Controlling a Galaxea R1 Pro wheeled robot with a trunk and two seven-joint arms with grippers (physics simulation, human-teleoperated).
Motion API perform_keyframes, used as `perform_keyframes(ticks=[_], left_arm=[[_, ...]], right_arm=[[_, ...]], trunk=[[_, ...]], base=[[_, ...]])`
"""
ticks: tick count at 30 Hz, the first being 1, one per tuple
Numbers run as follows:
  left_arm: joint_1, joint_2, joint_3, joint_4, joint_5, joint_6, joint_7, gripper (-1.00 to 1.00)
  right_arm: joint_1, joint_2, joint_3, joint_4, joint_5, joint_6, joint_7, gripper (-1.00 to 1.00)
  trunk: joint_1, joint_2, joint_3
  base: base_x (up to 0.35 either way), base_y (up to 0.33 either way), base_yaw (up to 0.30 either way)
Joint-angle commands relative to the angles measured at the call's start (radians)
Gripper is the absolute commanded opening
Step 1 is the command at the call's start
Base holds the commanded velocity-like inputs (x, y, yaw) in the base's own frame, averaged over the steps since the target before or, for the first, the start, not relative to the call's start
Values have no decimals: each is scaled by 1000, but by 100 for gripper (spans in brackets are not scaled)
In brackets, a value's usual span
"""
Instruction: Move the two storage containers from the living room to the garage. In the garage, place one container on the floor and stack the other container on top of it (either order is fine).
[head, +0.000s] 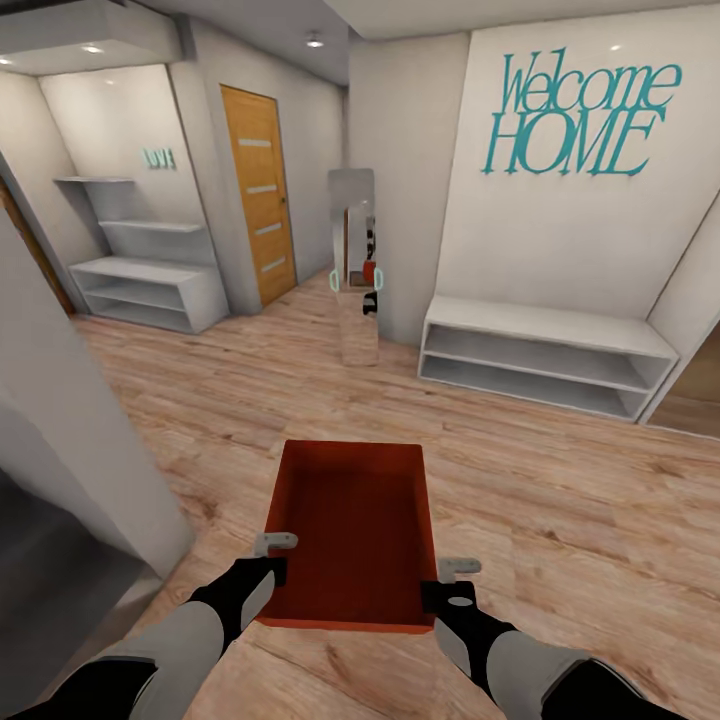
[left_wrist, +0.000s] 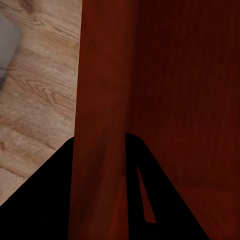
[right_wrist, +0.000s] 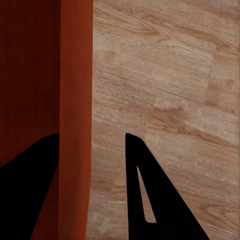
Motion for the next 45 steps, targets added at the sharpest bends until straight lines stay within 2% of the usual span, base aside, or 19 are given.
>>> perform_keyframes(ticks=[1, 27, 40, 45], left_arm=[[0, 0, -3, 1, 4, 7, 6, -100], [0, -1, -3, 1, 4, 7, 6, -100], [0, -1, -3, 1, 4, 7, 6, -100], [0, -1, -3, 1, 4, 7, 6, -100]], right_arm=[[-1, 1, -7, -10, 4, -11, -3, -100], [-1, 1, -7, -10, 4, -14, -3, -100], [-1, 1, -7, -10, 4, -15, -3, -100], [-1, 1, -7, -10, 4, -14, -3, -100]], trunk=[[1, -2, -2], [1, -2, -2], [1, -2, -2], [1, -2, -2]], base=[[323, 0, 0], [323, 0, 3], [323, 0, 217], [323, 0, 51]])
